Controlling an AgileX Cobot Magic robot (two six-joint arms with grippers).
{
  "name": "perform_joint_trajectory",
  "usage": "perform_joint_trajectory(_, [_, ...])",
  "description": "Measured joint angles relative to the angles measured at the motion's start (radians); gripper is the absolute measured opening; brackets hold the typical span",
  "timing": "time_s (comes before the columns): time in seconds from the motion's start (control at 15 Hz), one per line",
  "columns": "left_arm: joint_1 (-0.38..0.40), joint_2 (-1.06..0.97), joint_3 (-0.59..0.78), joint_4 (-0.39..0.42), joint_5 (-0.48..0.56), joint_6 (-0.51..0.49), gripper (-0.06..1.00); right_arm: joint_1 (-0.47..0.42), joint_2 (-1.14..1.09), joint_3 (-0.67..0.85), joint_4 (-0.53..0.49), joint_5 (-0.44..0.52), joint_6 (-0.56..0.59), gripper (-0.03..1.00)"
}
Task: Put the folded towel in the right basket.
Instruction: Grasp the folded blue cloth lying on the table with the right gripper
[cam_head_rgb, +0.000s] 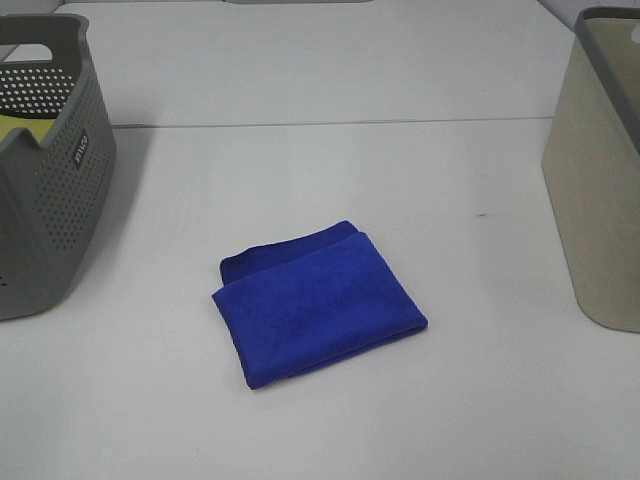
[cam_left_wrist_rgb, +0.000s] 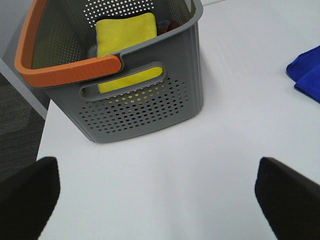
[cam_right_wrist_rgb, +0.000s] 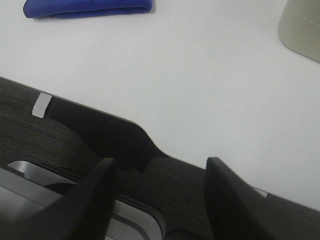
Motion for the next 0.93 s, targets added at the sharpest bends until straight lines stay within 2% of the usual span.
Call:
perform_joint_trajectory(0.2, [0.0,0.0,0.0,0.0,0.0,0.0,0.99,-0.025,0.0,0.0,0.011,0.0,0.0,0.54])
perform_joint_trajectory(0.4, [0.0,0.0,0.0,0.0,0.0,0.0,0.99,-0.308,-0.006,0.0,0.043,-0.004,0.0,0.54])
perform_joint_trajectory(0.47, [0.0,0.0,0.0,0.0,0.0,0.0,0.99,-0.339,-0.014,0.0,0.043,-0.004,0.0,0.54])
perform_joint_trajectory(0.93, [0.0,0.0,0.0,0.0,0.0,0.0,0.99,-0.434,-0.302,0.003,0.05,-0.004,0.0,0.54])
